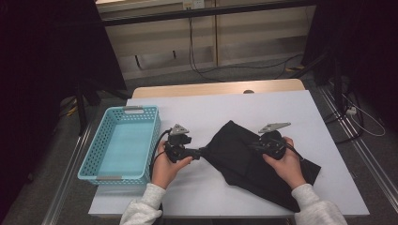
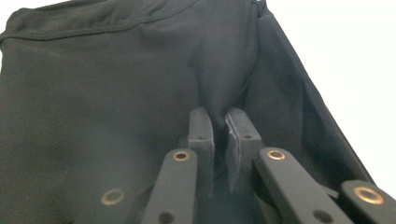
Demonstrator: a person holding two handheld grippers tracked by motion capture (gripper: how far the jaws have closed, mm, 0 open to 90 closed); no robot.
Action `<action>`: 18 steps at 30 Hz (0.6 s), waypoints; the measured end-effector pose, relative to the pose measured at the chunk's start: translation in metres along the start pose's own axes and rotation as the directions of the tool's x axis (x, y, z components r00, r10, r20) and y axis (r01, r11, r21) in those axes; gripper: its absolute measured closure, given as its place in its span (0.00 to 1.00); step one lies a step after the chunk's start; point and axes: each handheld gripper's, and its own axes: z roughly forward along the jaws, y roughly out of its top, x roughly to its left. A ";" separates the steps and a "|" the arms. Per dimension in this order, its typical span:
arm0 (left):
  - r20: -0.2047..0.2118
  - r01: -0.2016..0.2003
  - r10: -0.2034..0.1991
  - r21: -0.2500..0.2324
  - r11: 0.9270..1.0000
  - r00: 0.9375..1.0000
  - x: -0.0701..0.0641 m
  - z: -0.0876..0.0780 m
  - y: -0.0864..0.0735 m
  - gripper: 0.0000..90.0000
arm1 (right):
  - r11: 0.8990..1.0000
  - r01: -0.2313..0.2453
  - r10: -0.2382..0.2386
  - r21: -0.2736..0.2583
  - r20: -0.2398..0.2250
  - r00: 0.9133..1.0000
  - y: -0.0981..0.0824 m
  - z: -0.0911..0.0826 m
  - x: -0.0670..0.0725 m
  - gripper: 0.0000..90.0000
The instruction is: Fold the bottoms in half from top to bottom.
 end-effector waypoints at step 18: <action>0.002 -0.003 0.003 -0.004 1.000 1.000 0.000 0.000 0.001 0.23 | 0.997 -0.048 0.047 -0.060 -0.021 0.999 0.005 -0.029 -0.004 0.94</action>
